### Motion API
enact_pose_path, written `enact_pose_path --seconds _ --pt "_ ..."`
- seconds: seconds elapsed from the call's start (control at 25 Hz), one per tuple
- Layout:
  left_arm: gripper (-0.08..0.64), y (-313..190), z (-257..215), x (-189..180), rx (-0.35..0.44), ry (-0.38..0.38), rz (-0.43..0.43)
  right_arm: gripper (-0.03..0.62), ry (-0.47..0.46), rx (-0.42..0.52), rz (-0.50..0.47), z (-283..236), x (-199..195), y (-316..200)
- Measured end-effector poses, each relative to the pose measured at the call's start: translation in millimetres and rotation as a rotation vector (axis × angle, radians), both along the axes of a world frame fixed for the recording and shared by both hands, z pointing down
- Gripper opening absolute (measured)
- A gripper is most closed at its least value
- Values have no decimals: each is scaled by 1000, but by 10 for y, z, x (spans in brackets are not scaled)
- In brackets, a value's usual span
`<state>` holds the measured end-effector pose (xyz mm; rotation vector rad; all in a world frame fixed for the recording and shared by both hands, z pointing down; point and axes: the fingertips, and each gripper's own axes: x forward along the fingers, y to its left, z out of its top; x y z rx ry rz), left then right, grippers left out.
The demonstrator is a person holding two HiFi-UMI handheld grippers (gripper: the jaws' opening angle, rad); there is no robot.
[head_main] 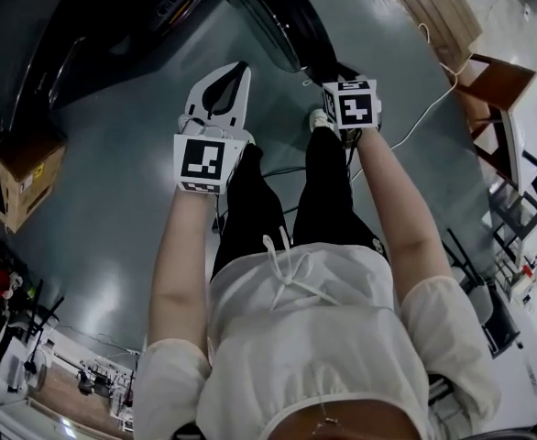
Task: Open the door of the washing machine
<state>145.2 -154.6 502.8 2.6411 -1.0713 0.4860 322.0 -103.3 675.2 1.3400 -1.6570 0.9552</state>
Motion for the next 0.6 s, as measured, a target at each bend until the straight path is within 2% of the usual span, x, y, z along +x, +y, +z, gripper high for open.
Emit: enact_pose_path --seconds 0.24,0.36,0.6 --pt "21 21 -67 408 20 19 -68 94 -45 -22 -104 20 254 -127" --pt "21 24 -33 531 28 0 -121 100 -69 -28 -147 39 350 -211" --pt "21 62 66 829 15 6 -206 98 -62 4 -234 35 692 -413"
